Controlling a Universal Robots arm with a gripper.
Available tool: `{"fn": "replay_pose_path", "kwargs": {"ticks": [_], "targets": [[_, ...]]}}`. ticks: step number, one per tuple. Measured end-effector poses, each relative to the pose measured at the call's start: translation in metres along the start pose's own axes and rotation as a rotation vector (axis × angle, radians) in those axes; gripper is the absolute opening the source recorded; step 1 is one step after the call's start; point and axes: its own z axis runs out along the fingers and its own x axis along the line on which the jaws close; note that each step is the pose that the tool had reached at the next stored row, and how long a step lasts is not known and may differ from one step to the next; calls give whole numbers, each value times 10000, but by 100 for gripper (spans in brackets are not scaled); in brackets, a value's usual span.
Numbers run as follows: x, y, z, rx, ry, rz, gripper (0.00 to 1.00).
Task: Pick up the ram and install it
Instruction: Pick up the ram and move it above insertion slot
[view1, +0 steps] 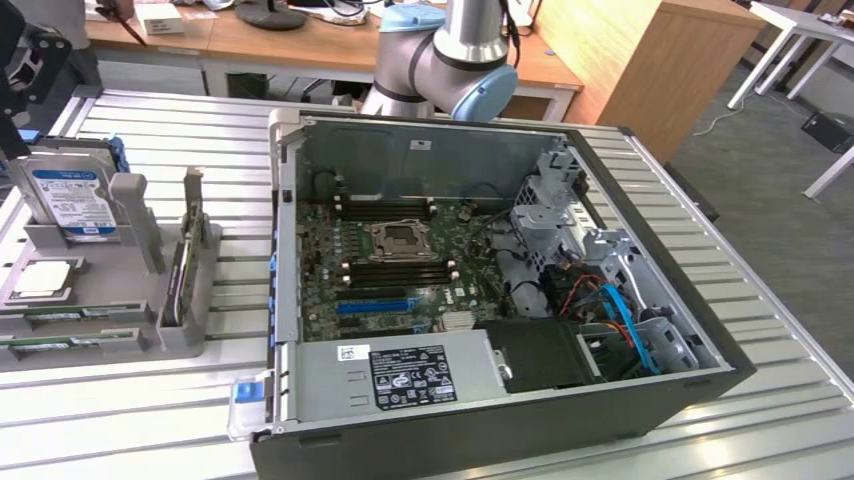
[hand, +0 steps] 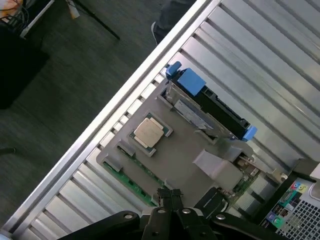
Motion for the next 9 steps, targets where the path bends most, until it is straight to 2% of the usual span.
{"fn": "replay_pose_path", "kwargs": {"ticks": [9], "targets": [[0, 0, 2, -32, 107, -1562, 10]]}}
